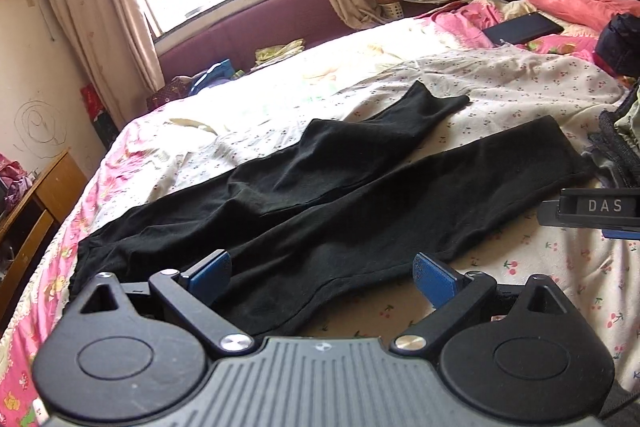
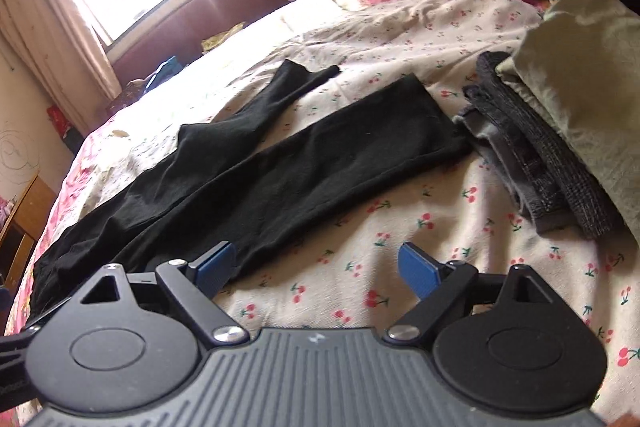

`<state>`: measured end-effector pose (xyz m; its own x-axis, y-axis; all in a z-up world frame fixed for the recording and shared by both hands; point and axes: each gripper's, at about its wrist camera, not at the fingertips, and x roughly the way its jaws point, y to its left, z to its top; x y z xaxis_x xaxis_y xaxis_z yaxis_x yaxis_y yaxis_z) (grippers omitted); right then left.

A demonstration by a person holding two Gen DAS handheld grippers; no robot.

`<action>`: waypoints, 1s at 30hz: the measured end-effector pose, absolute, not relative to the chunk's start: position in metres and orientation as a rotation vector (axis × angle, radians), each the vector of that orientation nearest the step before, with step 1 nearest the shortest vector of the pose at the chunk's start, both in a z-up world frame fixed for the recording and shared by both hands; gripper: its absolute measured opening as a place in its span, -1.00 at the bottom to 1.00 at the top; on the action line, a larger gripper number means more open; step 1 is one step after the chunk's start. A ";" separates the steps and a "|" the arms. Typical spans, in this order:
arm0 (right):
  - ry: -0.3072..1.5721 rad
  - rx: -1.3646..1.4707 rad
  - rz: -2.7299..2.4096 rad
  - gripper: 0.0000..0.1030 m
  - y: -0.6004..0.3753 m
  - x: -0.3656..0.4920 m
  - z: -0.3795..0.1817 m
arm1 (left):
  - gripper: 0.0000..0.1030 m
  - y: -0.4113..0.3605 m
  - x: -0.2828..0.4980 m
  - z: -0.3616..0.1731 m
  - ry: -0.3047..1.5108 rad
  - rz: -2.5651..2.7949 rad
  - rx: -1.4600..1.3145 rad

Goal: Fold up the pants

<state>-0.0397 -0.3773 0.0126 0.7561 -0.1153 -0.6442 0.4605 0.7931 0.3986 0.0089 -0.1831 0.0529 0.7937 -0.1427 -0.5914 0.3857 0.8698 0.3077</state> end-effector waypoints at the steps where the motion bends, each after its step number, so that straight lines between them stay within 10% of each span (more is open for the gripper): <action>1: 0.656 0.615 -0.374 0.73 -0.394 -0.036 0.003 | 1.00 -0.189 0.011 0.050 0.593 -0.310 0.432; 12: 0.552 0.772 -0.510 0.53 -0.455 -0.003 -0.031 | 1.00 -0.217 0.050 0.000 0.620 -0.481 0.449; 16: 0.580 0.800 -0.551 -0.92 -0.469 0.014 -0.034 | 1.00 -0.201 0.067 -0.010 0.650 -0.491 0.419; 30: 0.676 0.262 -0.532 -0.71 -0.381 0.011 0.041 | 1.00 -0.012 0.122 0.036 0.518 -0.282 0.365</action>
